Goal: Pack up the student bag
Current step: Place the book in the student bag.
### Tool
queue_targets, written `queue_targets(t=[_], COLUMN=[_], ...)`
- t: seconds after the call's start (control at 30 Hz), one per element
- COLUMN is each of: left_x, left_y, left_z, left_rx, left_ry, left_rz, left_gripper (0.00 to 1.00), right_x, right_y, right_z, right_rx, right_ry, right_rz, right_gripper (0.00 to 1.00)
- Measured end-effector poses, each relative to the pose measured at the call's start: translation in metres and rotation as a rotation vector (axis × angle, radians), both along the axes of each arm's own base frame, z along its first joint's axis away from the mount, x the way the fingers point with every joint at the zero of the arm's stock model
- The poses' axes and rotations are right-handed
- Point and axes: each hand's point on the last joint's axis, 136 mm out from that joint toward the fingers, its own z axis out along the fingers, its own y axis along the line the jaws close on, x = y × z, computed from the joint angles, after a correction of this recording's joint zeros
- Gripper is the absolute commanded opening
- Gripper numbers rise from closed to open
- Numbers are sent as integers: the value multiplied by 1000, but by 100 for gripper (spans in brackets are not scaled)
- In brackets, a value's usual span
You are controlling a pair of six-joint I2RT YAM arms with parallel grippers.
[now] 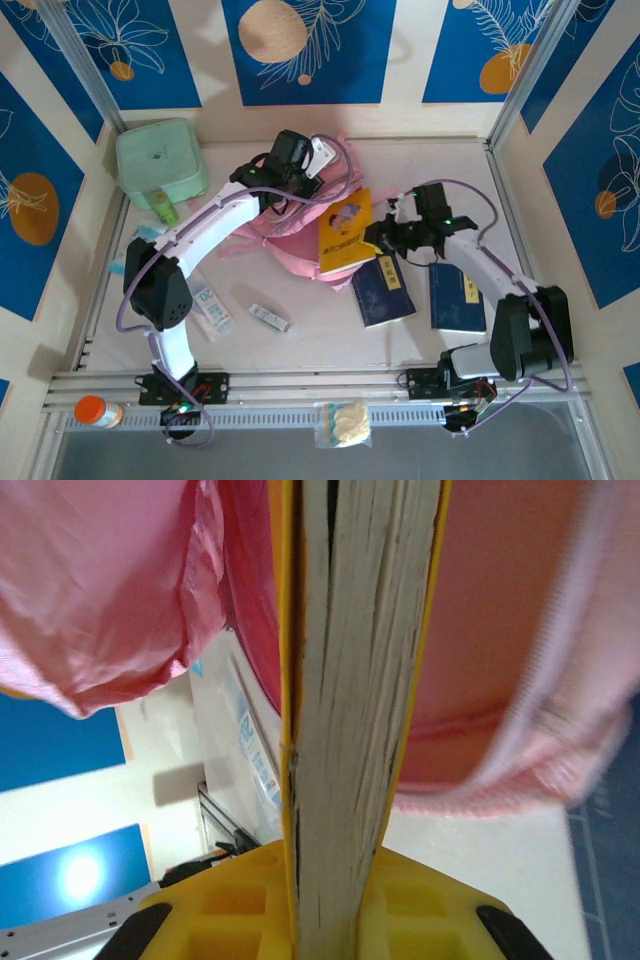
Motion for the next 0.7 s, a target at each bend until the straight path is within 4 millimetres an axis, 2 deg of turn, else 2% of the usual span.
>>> queue_targets(t=[0.13,0.43,0.5,0.57,0.7], left_x=[-4,-7,-7,-7,-4], left_y=[-8,-14,-14,-14,-13], left_z=[5,7,7,7,5], left_rx=[-38,-64,-64,-64,-83], left_ry=[13,26,26,26,23], left_rz=[-32,-66,-66,-64,-51], left_gripper=[0,0,0,0,0], right_x=[25,97,106,114,123], right_y=[31,63,66,69,62], right_z=[-16,-56,-65,-69,-72], right_rx=[-4,-24,-27,-31,-63], right_ry=[-20,-120,-127,-127,-150], right_rz=[39,10,7,8,-1], right_gripper=[0,0,7,22,42])
